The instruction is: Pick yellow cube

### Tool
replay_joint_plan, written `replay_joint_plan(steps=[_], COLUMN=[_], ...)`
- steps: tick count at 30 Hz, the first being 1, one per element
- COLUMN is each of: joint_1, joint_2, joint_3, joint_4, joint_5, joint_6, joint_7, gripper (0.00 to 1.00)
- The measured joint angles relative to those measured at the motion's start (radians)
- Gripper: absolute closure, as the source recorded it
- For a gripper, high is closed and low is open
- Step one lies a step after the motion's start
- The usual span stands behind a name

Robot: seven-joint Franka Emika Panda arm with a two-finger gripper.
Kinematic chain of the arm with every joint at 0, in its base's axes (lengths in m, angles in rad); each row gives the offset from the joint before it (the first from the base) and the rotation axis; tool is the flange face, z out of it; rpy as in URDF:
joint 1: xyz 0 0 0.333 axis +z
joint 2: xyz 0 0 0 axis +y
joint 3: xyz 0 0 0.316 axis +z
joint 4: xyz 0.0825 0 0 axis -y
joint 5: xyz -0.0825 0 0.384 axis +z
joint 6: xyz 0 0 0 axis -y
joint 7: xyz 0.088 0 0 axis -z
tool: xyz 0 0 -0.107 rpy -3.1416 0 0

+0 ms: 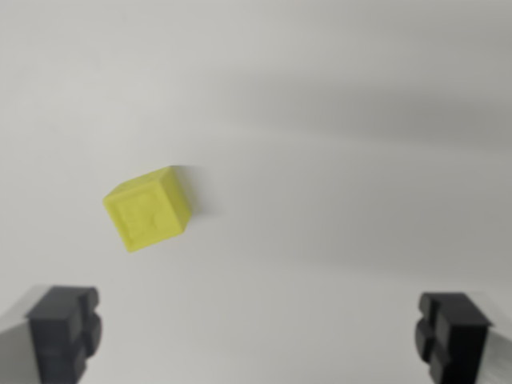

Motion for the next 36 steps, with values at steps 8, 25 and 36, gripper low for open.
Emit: replay_joint_plan(steps=[8, 25, 36], joint_1=[0.014, 0.043, 0.063], joint_2=[0.008, 0.037, 0.064], joint_3=[0.0, 0.0, 0.0], joint_4=[-0.044, -0.123, -0.168], joint_5=[0.001, 0.004, 0.006], joint_6=[0.051, 0.156, 0.226], joint_7=[-0.02, -0.062, -0.09], gripper=[0.0, 0.0, 0.0])
